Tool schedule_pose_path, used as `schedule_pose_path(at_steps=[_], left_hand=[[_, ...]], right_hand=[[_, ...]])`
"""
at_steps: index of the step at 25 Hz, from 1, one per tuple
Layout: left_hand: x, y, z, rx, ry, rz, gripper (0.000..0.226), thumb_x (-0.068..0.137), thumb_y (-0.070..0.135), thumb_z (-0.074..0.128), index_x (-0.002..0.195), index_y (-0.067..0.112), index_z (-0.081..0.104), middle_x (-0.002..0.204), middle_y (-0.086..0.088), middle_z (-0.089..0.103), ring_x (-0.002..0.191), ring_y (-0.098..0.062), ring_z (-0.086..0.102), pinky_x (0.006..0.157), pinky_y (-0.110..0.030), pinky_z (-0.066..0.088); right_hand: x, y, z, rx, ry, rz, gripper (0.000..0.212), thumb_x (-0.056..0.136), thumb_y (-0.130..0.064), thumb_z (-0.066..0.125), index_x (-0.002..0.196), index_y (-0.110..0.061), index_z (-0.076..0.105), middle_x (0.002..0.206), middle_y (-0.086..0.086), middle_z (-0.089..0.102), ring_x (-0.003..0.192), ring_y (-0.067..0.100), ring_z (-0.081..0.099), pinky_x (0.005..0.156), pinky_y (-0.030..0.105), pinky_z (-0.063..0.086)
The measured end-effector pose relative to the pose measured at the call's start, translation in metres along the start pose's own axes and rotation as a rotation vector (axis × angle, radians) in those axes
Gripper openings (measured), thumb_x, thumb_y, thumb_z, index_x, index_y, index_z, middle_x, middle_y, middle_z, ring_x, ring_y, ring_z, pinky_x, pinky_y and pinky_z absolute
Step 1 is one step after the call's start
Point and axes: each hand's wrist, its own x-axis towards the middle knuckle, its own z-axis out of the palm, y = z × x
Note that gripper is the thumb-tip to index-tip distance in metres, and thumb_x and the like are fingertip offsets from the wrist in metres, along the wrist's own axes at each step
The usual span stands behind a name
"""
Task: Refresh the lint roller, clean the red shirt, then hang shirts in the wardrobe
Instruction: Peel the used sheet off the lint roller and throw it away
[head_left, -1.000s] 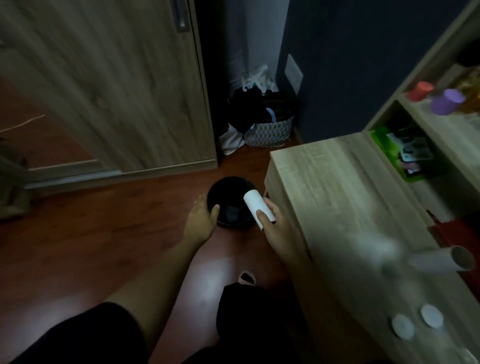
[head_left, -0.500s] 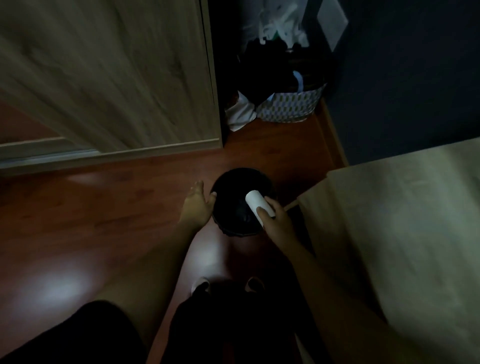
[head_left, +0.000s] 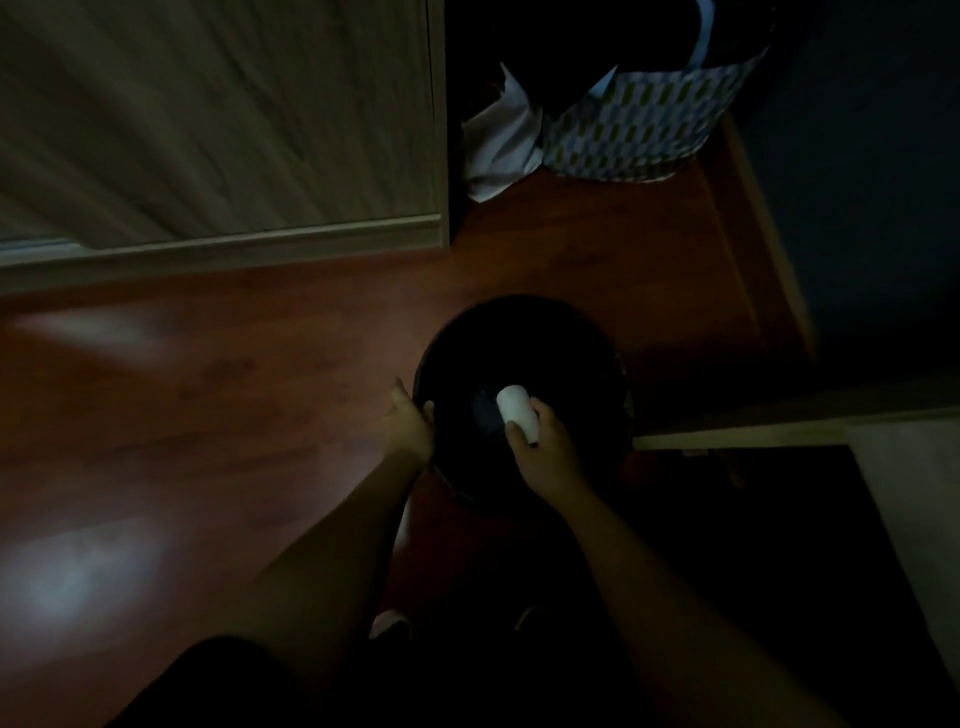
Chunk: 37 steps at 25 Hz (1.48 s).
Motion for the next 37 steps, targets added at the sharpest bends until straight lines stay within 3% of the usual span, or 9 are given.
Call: schedule_pose_path(at_steps=[3,5,7,10,17,24,30,35,37], left_hand=[[0.005,-0.003,0.007,0.006,-0.022,0.011,0.035,0.098,0.014,0.040,0.129,-0.004,0.037,0.124,-0.028,0.054,0.107,-0.041,0.057,0.084,-0.045,0.047],[-0.002,0.002,0.000,-0.034,-0.042,0.016,0.050,0.099,0.019,0.040,0.141,-0.002,0.024,0.135,-0.028,0.047,0.119,-0.041,0.050,0.092,-0.044,0.043],[-0.018,0.012,-0.019,-0.052,-0.055,0.012,0.064,0.099,0.026,0.041,0.147,-0.001,0.009,0.143,-0.027,0.039,0.127,-0.041,0.043,0.098,-0.043,0.039],[-0.052,0.033,-0.061,-0.001,-0.059,0.012,0.062,0.100,0.026,0.036,0.148,0.001,0.008,0.137,-0.029,0.046,0.121,-0.042,0.048,0.092,-0.042,0.041],[-0.165,0.122,-0.195,0.072,-0.022,0.151,0.049,0.100,0.023,0.035,0.142,-0.003,0.031,0.139,-0.026,0.046,0.129,-0.042,0.040,0.100,-0.037,0.035],[-0.306,0.237,-0.284,0.032,0.097,0.483,0.039,0.100,0.022,0.035,0.117,-0.007,0.055,0.121,-0.030,0.058,0.114,-0.044,0.052,0.090,-0.037,0.040],[-0.421,0.302,-0.253,0.030,0.148,0.755,0.040,0.100,0.023,0.035,0.126,-0.002,0.052,0.122,-0.028,0.058,0.114,-0.043,0.052,0.088,-0.039,0.041],[-0.505,0.296,-0.162,0.005,0.161,0.787,0.039,0.099,0.027,0.038,0.116,-0.002,0.056,0.113,-0.030,0.061,0.109,-0.044,0.055,0.084,-0.040,0.043],[-0.542,0.285,-0.113,0.007,0.144,0.770,0.040,0.098,0.029,0.039,0.121,0.001,0.055,0.119,-0.028,0.060,0.114,-0.043,0.053,0.088,-0.039,0.042]], right_hand=[[0.013,0.003,0.006,-0.069,-0.093,0.051,0.083,0.087,-0.058,0.043,0.147,-0.035,-0.009,0.158,0.003,-0.012,0.144,0.034,0.006,0.114,0.052,0.022],[0.006,-0.001,0.002,-0.179,-0.141,0.086,0.082,0.085,-0.065,0.037,0.145,-0.039,-0.013,0.157,0.000,-0.020,0.145,0.036,-0.004,0.114,0.059,0.013],[-0.015,-0.010,-0.007,-0.247,-0.154,0.086,0.078,0.088,-0.063,0.034,0.146,-0.037,-0.011,0.157,0.001,-0.019,0.145,0.035,-0.004,0.115,0.057,0.012],[-0.055,-0.038,-0.028,-0.270,-0.146,0.069,0.075,0.089,-0.061,0.032,0.147,-0.033,-0.008,0.158,0.003,-0.015,0.145,0.033,0.000,0.116,0.054,0.014],[-0.182,-0.163,-0.096,-0.274,0.000,-0.059,0.072,0.093,-0.055,0.032,0.149,-0.026,-0.003,0.159,0.006,-0.011,0.146,0.029,-0.002,0.116,0.050,0.010],[-0.322,-0.257,-0.198,-0.221,0.330,-0.326,0.060,0.097,-0.042,0.033,0.149,-0.018,0.013,0.158,0.010,0.008,0.144,0.027,0.014,0.115,0.041,0.016],[-0.411,-0.232,-0.300,-0.350,0.551,-0.546,0.056,0.098,-0.040,0.032,0.148,-0.019,0.020,0.157,0.008,0.015,0.143,0.025,0.017,0.115,0.038,0.018],[-0.489,-0.149,-0.359,-0.436,0.542,-0.633,0.060,0.095,-0.047,0.031,0.147,-0.021,0.019,0.158,0.007,0.012,0.144,0.023,0.015,0.116,0.037,0.015],[-0.523,-0.105,-0.382,-0.486,0.534,-0.687,0.063,0.092,-0.050,0.031,0.147,-0.019,0.022,0.157,0.008,0.016,0.144,0.023,0.017,0.115,0.038,0.016]])
